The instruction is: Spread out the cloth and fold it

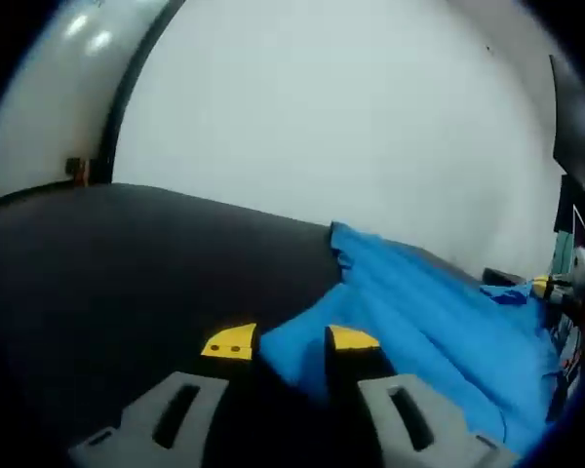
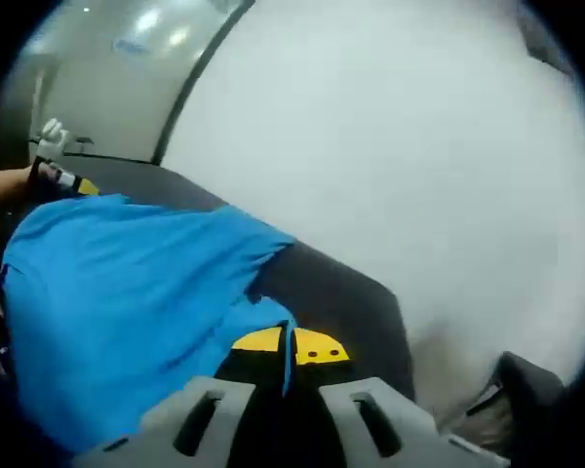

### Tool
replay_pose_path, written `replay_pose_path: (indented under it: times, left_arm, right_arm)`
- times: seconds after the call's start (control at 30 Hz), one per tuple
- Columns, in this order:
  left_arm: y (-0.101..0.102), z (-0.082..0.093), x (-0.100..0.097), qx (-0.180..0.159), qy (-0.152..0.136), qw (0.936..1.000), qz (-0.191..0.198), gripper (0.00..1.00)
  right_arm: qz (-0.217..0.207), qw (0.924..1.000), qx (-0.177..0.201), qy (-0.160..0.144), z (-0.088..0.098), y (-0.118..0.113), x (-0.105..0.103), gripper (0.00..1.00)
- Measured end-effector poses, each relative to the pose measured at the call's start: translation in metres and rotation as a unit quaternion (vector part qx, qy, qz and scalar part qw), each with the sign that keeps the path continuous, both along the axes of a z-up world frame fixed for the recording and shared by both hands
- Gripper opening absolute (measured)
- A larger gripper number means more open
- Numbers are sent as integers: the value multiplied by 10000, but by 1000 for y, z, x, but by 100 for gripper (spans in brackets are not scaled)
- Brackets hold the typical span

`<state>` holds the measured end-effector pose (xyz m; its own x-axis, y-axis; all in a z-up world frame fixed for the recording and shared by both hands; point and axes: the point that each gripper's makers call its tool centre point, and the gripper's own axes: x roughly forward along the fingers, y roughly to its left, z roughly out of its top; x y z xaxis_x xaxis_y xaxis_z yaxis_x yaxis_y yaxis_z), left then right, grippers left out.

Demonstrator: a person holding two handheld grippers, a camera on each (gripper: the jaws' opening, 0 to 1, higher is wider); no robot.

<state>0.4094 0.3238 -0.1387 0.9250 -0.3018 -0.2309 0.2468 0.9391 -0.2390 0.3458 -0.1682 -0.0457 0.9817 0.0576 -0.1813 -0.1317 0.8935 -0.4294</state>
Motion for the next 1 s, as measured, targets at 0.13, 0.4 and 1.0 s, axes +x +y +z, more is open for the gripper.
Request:
replay_pose_path:
  times: [0.13, 0.4, 1.0]
  left_arm:
    - [-4, -1, -1, 136, -31, 9999, -39, 31]
    - [-3, -3, -1, 109, 53, 9999, -31, 33]
    - [5, 41, -18, 485, -706, 9959, 306, 3]
  right_arm:
    - [-1061, 9870, -1141, 400, -8, -46, -22, 0]
    - [-1107, 9585, -1653, 2042, -98, -62, -35, 6]
    - [-479, 9955, -801, 167, -15, -35, -20, 10]
